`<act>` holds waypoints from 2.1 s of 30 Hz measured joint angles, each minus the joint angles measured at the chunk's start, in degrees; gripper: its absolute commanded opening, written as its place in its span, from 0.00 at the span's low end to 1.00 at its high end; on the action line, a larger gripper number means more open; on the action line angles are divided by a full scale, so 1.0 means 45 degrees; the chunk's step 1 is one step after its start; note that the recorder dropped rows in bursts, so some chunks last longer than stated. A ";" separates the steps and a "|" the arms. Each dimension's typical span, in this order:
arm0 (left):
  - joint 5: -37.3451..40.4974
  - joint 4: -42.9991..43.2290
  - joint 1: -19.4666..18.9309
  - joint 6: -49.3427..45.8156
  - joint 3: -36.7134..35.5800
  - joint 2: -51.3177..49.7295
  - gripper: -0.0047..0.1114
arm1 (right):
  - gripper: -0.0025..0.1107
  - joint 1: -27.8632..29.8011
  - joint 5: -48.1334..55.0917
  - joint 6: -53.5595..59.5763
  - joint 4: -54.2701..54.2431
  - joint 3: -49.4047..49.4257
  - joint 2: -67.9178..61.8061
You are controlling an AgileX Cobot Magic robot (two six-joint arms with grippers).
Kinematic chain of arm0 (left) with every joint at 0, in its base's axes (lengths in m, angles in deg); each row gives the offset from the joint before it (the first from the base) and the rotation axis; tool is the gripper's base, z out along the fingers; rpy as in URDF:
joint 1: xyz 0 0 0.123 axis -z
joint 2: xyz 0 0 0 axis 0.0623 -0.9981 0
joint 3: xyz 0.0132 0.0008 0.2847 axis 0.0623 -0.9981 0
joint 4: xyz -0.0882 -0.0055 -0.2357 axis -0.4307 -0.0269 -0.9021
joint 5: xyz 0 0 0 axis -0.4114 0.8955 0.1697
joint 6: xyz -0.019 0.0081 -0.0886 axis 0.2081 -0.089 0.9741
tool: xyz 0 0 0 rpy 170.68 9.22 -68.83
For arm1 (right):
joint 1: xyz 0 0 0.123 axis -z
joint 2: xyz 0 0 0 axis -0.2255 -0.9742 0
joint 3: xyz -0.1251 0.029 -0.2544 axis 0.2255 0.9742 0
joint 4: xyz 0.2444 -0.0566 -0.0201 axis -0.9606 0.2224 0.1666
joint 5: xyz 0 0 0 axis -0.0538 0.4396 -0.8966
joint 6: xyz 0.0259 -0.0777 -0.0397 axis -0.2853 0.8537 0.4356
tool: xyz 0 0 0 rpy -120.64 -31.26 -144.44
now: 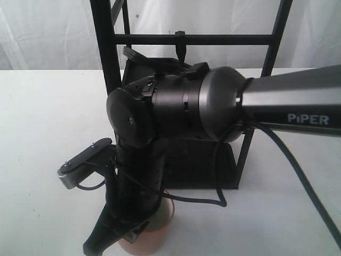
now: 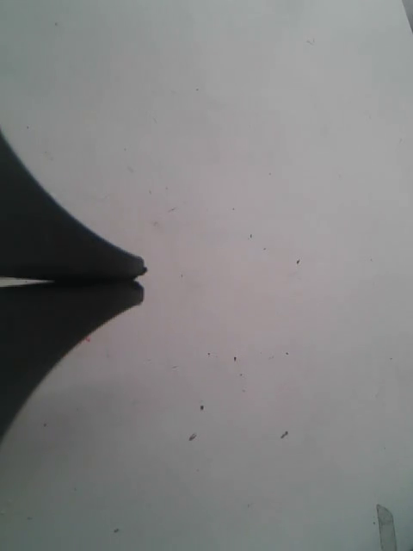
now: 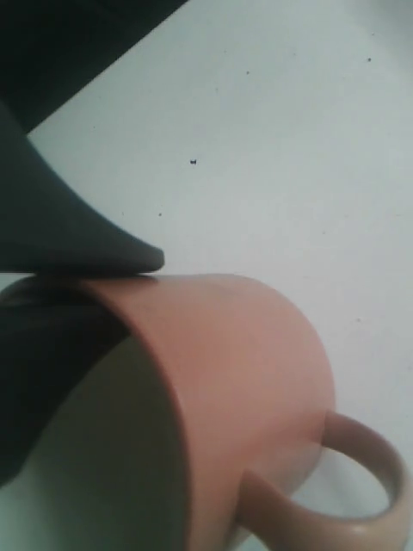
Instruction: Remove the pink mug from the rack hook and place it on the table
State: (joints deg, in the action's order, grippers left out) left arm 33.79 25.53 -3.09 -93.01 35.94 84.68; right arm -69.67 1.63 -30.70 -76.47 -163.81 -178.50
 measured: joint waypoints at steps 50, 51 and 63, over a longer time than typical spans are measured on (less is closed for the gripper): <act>0.0000 0.0000 0.0000 0.0000 0.0000 0.0000 0.04 | 0.02 0.0000 0.2313 0.0026 0.2354 -0.0861 0.3174; 0.0000 0.0000 0.0000 0.0000 0.0000 0.0000 0.04 | 0.02 0.0000 0.2338 0.0080 0.2459 -0.0713 0.3223; 0.0000 0.0000 0.0000 0.0000 0.0000 0.0000 0.04 | 0.02 0.1461 0.2338 0.0778 0.3344 0.2642 0.4651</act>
State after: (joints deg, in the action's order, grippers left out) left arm 33.79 25.53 -3.09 -93.01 35.94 84.68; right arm -63.10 12.14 -27.20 -61.43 -151.92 -157.57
